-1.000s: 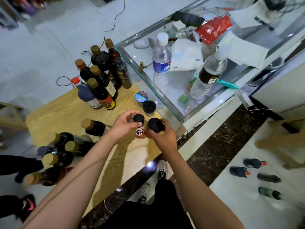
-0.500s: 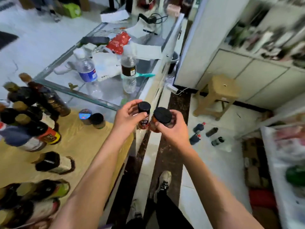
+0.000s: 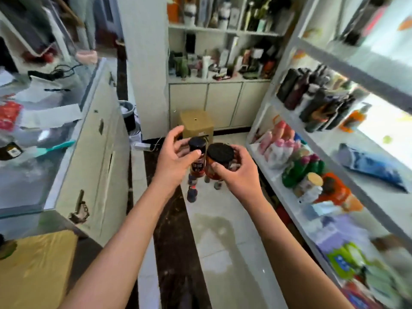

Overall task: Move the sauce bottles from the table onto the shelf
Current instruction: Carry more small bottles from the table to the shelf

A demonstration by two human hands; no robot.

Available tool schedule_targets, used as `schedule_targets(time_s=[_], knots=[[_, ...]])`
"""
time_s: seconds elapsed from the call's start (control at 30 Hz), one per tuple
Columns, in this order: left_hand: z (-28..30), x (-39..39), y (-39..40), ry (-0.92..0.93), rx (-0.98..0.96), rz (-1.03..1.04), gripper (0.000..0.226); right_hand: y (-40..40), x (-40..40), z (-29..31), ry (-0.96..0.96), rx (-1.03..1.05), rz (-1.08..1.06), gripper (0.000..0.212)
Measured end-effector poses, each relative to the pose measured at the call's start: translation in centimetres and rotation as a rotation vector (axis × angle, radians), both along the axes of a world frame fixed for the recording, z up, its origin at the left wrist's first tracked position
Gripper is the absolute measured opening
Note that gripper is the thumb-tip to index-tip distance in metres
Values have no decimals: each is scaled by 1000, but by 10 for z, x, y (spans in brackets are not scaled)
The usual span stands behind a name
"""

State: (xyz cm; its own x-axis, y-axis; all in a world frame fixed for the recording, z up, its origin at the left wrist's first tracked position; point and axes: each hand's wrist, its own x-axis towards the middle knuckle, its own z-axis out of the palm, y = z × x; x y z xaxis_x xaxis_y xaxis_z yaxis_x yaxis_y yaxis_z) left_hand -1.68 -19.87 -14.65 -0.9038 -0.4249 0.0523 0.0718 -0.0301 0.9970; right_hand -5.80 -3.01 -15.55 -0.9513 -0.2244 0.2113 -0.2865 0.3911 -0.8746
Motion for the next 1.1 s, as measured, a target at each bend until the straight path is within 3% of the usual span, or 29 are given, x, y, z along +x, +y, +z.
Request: schedule_targets(time_s=[0.37, 0.53, 0.63, 0.83, 1.0, 1.1], knots=[[51, -108, 284, 56, -62, -278, 75, 294, -65, 37, 94, -40, -298, 50], [73, -142, 391, 132, 35, -383, 72, 397, -81, 54, 143, 12, -454, 55], [83, -161, 442, 156, 106, -453, 67, 439, -88, 66, 190, -10, -554, 63], [103, -213, 521, 183, 193, -598, 61, 502, -115, 86, 259, -51, -749, 51], [122, -274, 560, 250, 229, -723, 57, 530, -157, 108, 317, -38, -885, 72], [141, -315, 577, 312, 218, -825, 55, 550, -185, 129, 329, -17, -993, 64]])
